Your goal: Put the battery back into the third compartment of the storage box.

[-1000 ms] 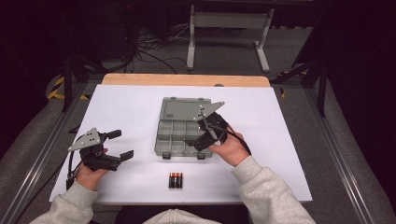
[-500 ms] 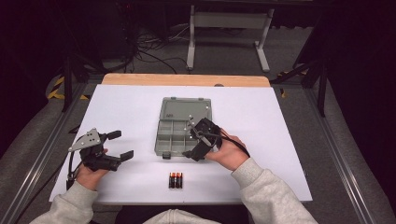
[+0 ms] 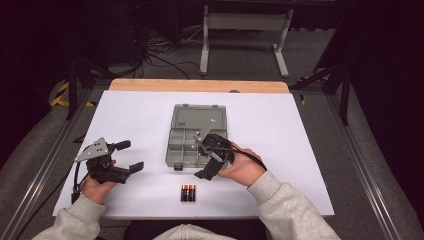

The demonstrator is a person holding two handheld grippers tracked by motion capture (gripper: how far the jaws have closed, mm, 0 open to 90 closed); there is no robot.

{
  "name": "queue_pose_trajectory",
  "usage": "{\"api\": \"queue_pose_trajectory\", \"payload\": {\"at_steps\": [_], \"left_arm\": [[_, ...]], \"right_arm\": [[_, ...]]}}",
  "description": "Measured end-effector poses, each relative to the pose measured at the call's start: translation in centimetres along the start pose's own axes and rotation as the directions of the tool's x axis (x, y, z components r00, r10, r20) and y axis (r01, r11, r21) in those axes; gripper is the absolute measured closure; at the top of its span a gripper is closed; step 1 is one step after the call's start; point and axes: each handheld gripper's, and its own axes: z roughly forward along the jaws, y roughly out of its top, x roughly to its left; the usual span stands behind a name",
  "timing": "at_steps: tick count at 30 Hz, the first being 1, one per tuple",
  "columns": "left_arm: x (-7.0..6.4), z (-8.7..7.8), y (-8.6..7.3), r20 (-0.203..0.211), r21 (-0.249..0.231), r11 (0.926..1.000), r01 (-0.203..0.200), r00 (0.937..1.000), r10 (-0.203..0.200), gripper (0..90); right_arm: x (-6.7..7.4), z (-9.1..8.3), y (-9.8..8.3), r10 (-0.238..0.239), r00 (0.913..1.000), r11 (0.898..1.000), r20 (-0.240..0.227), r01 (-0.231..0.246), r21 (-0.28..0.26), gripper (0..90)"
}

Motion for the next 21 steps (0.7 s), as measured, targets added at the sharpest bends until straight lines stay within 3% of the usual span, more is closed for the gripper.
{"api": "queue_pose_trajectory", "payload": {"at_steps": [11,21], "left_arm": [[0.0,-0.1,0.0,-0.006,-0.003,1.0000,0.000,1.0000,0.000,2.2],[0.0,-0.1,0.0,-0.009,-0.003,1.0000,-0.001,1.0000,0.001,2.2]], "right_arm": [[1.3,0.8,0.3,-0.034,0.9993,0.998,-0.016,0.035,0.044,9.0],[2.5,2.4,0.0,-0.036,0.9982,0.996,-0.048,0.040,0.074,8.6]]}}
